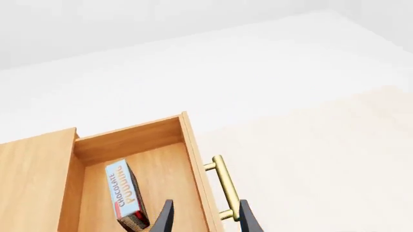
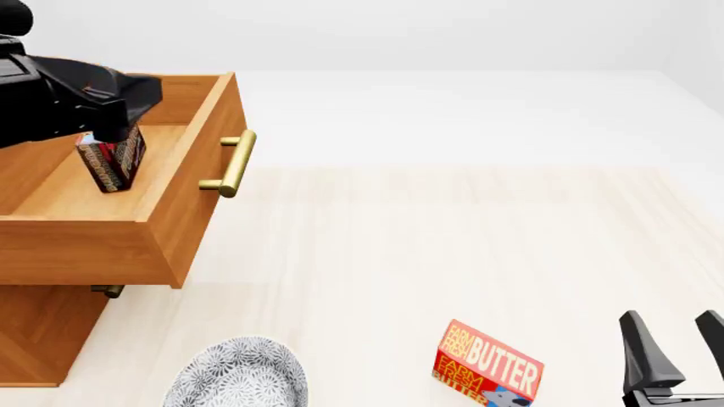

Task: Put the chocolate pudding in the top drawer of the cabinet and close it.

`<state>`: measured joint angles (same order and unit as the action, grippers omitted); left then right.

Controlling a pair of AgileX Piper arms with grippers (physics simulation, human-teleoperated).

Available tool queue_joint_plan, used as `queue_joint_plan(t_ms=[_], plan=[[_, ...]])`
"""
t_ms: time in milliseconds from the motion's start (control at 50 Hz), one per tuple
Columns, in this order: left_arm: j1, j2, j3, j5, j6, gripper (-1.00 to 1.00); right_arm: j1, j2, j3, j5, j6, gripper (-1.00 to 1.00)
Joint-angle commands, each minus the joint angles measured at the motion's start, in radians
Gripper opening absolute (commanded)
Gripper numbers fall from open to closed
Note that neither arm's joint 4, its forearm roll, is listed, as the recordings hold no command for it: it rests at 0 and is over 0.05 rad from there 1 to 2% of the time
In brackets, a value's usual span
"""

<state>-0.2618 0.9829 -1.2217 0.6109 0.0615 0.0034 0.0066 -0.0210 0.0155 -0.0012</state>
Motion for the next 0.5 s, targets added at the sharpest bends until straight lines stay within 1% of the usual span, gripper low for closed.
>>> queue_joint_plan(t_ms=[20, 80, 120, 140, 260, 380, 500], plan=[[-0.079, 0.053, -0.04, -0.005, -0.02, 1.0, 0.0, 0.0, 0.0, 0.0, 0.0, 1.0], [-0.116, 0.086, -0.055, -0.004, -0.034, 1.0, 0.0, 0.0, 0.0, 0.0, 0.0, 1.0], [-0.114, 0.089, -0.058, -0.008, -0.028, 1.0, 0.0, 0.0, 0.0, 0.0, 0.0, 1.0], [-0.119, 0.098, -0.059, -0.013, -0.04, 1.0, 0.0, 0.0, 0.0, 0.0, 0.0, 1.0], [-0.149, 0.13, -0.065, -0.027, -0.054, 1.0, 0.0, 0.0, 0.0, 0.0, 0.0, 1.0], [-0.19, 0.177, -0.094, -0.037, -0.072, 1.0, 0.0, 0.0, 0.0, 0.0, 0.0, 1.0], [-0.206, 0.202, -0.094, -0.05, -0.083, 1.0, 0.0, 0.0, 0.0, 0.0, 0.0, 1.0]])
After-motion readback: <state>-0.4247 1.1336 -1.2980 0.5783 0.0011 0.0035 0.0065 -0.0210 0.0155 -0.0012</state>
